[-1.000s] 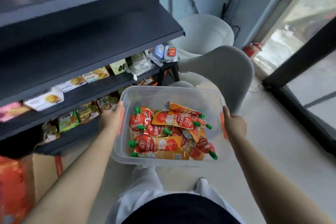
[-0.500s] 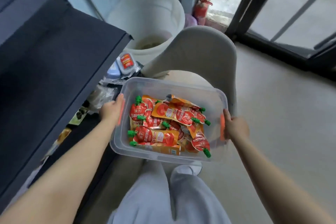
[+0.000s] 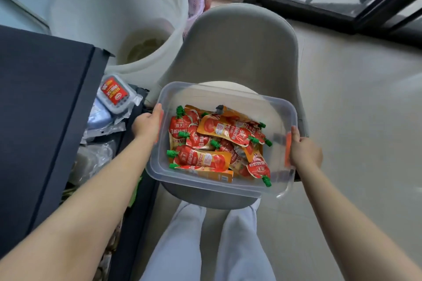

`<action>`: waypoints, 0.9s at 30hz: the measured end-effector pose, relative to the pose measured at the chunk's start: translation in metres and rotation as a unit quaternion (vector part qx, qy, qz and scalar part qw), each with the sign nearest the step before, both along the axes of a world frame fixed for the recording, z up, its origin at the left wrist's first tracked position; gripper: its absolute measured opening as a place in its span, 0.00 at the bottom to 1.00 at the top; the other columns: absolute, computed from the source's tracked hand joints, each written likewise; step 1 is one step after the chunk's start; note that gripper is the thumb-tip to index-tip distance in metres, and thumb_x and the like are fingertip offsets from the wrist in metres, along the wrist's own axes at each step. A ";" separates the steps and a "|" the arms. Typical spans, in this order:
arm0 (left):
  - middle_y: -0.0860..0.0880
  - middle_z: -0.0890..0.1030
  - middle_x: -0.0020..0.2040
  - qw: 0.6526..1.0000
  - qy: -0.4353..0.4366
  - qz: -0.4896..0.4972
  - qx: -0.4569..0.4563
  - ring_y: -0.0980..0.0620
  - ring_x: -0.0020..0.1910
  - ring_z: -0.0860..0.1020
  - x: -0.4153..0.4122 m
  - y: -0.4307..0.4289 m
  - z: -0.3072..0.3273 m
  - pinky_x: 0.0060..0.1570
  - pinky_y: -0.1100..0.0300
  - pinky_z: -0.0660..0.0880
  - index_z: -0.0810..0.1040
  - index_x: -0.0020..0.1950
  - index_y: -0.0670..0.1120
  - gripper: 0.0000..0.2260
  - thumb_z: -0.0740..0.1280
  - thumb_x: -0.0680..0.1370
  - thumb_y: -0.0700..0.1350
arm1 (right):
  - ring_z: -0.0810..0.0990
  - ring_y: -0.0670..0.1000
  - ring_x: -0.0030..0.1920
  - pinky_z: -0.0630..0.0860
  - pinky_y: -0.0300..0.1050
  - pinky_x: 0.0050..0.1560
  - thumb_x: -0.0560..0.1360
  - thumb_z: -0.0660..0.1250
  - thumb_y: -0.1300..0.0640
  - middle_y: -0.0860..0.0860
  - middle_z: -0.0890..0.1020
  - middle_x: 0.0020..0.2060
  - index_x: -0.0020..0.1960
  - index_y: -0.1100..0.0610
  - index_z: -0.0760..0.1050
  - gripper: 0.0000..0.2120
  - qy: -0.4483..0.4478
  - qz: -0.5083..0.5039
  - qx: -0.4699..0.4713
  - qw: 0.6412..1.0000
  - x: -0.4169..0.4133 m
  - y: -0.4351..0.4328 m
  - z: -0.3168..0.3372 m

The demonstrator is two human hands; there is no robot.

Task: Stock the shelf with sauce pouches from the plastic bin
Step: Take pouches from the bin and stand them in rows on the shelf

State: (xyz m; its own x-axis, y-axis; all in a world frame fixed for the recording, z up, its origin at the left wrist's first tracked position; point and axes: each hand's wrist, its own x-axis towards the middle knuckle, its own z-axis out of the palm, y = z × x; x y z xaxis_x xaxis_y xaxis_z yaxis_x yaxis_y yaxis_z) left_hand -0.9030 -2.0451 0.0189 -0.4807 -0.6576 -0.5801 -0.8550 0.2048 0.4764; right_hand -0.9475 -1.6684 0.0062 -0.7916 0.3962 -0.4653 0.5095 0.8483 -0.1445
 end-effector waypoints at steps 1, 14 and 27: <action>0.48 0.75 0.35 1.000 0.000 -0.002 -0.008 0.46 0.38 0.74 -0.003 0.000 -0.003 0.39 0.55 0.69 0.76 0.41 0.43 0.24 0.56 0.80 0.62 | 0.78 0.64 0.48 0.68 0.47 0.41 0.81 0.45 0.36 0.64 0.81 0.47 0.49 0.63 0.81 0.36 0.004 -0.007 0.002 1.000 -0.002 -0.002 -0.001; 0.48 0.70 0.65 0.974 0.175 -0.126 -0.063 0.53 0.62 0.70 0.070 0.040 0.031 0.61 0.56 0.68 0.73 0.65 0.47 0.17 0.67 0.78 0.52 | 0.72 0.56 0.61 0.68 0.49 0.62 0.78 0.63 0.43 0.56 0.76 0.60 0.62 0.59 0.73 0.22 0.222 0.084 -0.023 0.971 0.053 -0.047 0.029; 0.43 0.73 0.68 0.926 -0.171 -0.335 0.021 0.41 0.67 0.71 0.055 0.043 -0.044 0.65 0.43 0.71 0.58 0.75 0.43 0.41 0.73 0.71 0.60 | 0.66 0.61 0.70 0.66 0.59 0.68 0.76 0.61 0.37 0.57 0.68 0.71 0.73 0.56 0.65 0.33 -0.092 0.201 -0.099 0.970 0.015 -0.079 -0.035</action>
